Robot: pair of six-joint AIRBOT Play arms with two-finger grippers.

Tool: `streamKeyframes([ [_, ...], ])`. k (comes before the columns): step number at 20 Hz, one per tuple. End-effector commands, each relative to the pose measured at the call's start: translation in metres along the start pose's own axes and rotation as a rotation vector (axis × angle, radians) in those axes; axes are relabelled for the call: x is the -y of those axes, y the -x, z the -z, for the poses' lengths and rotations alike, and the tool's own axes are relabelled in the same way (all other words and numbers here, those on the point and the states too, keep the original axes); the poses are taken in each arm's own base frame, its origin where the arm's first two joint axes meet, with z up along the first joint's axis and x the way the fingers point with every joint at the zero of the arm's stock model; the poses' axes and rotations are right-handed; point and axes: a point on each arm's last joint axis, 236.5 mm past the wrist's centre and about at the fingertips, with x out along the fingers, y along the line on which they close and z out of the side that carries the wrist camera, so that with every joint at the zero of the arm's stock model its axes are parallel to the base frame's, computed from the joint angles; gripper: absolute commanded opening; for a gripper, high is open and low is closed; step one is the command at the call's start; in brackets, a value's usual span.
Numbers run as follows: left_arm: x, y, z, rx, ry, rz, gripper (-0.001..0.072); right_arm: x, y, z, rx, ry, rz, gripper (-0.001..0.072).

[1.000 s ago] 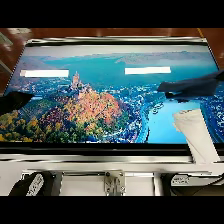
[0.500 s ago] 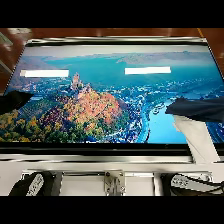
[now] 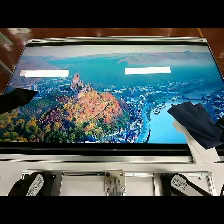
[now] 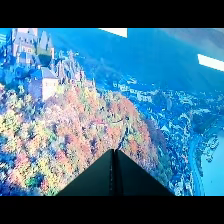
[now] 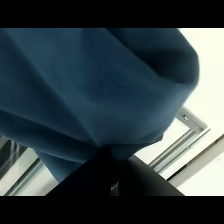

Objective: Fold the shirts.

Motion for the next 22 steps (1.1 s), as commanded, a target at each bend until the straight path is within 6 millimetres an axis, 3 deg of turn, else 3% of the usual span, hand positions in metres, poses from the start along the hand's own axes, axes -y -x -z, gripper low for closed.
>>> streamKeyframes([
  [1, 0.009, -0.005, -0.004, 0.021, -0.03, 0.014, 0.0042, -0.002, -0.043, 0.008, -0.016, -0.061, 0.035, 0.0267],
  [2, 0.01, -0.005, -0.004, 0.021, -0.032, 0.015, 0.0041, -0.005, -0.048, 0.008, -0.017, -0.056, 0.031, 0.0636],
  [3, 0.008, -0.005, -0.006, 0.033, -0.035, 0.008, 0.0042, -0.001, -0.047, 0.006, -0.01, -0.024, 0.043, 0.0691],
  [6, -0.002, -0.005, -0.029, 0.119, -0.036, -0.034, 0.0041, 0.037, -0.015, -0.007, 0.046, 0.042, 0.175, 0.069],
  [7, -0.004, -0.007, -0.031, 0.12, -0.033, -0.037, 0.004, 0.04, 0.006, -0.021, 0.112, 0.062, 0.168, 0.069],
  [9, 0.002, -0.019, -0.027, 0.067, -0.054, -0.017, 0.0038, 0.028, 0.059, -0.055, 0.308, 0.064, 0.057, 0.0689],
  [10, 0.008, -0.03, -0.019, 0.001, -0.096, -0.014, 0.0037, 0.011, 0.097, -0.074, 0.448, 0.052, -0.054, 0.0689],
  [12, 0.012, -0.053, 0.006, -0.206, -0.152, -0.077, 0.0037, -0.048, 0.176, -0.093, 0.687, 0.127, -0.334, 0.0689],
  [13, 0.01, -0.063, 0.019, -0.32, -0.201, -0.137, 0.0037, -0.081, 0.206, -0.088, 0.764, 0.19, -0.438, 0.069],
  [14, 0.007, -0.073, 0.032, -0.44, -0.269, -0.213, 0.0037, -0.111, 0.222, -0.078, 0.796, 0.269, -0.491, 0.069],
  [16, 0.001, -0.089, 0.05, -0.64, -0.436, -0.355, 0.0044, -0.167, 0.215, -0.055, 0.763, 0.432, -0.485, 0.069],
  [17, 0.003, -0.098, 0.058, -0.712, -0.496, -0.388, 0.0224, -0.193, 0.201, -0.044, 0.701, 0.481, -0.478, 0.0691],
  [18, 0.009, -0.108, 0.068, -0.777, -0.527, -0.394, 0.0635, -0.212, 0.186, -0.037, 0.632, 0.503, -0.472, 0.0691],
  [19, 0.014, -0.116, 0.078, -0.832, -0.536, -0.389, 0.0688, -0.228, 0.169, -0.029, 0.56, 0.532, -0.455, 0.0691],
  [22, 0.008, -0.126, 0.095, -0.9, -0.537, -0.396, 0.0687, -0.257, 0.134, -0.011, 0.434, 0.639, -0.38, 0.0691],
])
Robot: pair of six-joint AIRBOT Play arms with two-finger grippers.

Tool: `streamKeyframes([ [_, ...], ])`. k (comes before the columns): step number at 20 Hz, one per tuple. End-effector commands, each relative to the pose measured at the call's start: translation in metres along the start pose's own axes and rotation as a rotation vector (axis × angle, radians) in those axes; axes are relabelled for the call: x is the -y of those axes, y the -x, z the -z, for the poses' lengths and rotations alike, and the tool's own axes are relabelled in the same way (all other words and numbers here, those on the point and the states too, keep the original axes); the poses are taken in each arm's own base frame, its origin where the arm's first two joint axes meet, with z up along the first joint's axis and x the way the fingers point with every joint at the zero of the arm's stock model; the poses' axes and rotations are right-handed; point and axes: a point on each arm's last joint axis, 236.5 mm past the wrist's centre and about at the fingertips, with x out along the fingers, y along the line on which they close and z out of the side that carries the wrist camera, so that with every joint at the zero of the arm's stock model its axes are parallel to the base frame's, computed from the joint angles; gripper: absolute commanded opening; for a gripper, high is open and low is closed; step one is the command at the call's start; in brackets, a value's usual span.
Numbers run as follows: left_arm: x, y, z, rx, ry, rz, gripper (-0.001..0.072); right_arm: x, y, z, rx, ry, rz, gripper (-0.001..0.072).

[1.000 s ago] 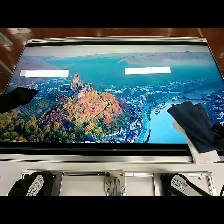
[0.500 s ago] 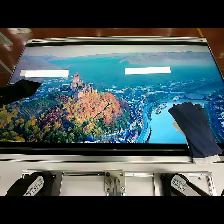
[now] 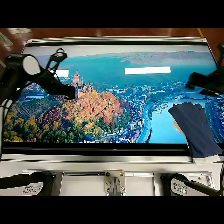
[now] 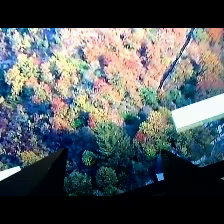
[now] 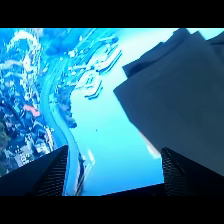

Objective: Fold the shirts.

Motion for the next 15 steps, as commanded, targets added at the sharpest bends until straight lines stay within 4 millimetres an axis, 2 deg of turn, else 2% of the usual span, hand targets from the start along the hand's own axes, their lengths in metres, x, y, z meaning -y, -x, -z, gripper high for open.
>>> streamKeyframes([
  [1, -0.001, -0.021, 0.012, -0.147, -0.031, -0.075, 0.0687, -0.047, -0.034, 0.022, -0.14, 0.098, -0.031, 0.0691],
  [4, -0.002, -0.026, 0.011, -0.154, -0.027, -0.072, 0.0687, -0.063, -0.038, 0.027, -0.153, 0.137, -0.043, 0.0691],
  [6, 0.001, -0.032, 0.004, -0.128, -0.027, -0.057, 0.0687, -0.069, -0.037, 0.029, -0.156, 0.146, -0.055, 0.0691],
  [11, 0.002, -0.035, 0.0, -0.118, -0.023, -0.051, 0.0688, -0.07, -0.037, 0.029, -0.156, 0.146, -0.055, 0.0691],
  [15, 0.011, -0.037, -0.015, -0.05, 0.031, -0.017, 0.0688, -0.07, -0.037, 0.029, -0.156, 0.146, -0.055, 0.0691],
])
